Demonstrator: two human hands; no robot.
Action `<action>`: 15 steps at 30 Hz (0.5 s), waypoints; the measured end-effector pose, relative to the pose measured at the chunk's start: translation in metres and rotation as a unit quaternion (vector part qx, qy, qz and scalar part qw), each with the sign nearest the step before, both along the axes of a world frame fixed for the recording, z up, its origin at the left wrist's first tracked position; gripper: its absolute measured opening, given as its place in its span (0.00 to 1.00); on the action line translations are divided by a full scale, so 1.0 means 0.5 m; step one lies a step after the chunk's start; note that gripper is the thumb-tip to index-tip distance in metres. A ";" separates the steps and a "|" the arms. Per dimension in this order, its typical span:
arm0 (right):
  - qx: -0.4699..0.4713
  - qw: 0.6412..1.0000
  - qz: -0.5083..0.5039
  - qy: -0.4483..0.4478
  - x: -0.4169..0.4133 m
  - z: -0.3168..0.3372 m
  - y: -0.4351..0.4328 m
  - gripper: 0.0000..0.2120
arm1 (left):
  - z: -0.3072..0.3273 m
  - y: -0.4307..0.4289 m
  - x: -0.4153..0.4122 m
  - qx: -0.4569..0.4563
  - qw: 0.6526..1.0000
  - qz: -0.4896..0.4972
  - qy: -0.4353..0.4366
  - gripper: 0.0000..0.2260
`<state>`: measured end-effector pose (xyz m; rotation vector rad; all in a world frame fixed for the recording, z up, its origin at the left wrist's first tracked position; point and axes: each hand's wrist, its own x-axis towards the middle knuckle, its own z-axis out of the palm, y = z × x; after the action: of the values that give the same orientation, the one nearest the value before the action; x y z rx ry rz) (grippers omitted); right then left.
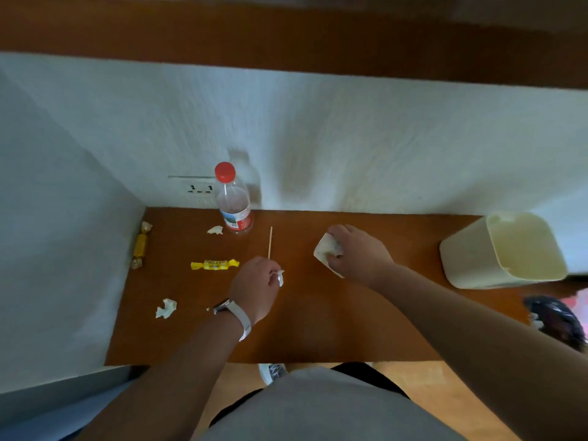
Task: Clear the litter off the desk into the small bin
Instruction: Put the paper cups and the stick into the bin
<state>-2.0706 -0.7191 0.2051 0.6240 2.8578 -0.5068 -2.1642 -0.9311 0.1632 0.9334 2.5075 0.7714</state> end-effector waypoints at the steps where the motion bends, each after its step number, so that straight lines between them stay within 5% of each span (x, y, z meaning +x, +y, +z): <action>1: -0.003 1.000 -0.008 0.005 0.014 0.009 0.012 0.23 | 0.010 0.018 0.004 0.007 1.000 -0.005 0.000 0.06; 15: 0.014 0.983 -0.160 0.091 0.247 0.141 0.236 0.24 | 0.134 0.321 0.109 0.066 0.991 -0.112 0.031 0.05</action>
<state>-1.9472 -0.6012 0.2754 1.1081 2.9500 -0.5985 -2.1099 -0.7705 0.2300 1.2761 2.3717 0.8550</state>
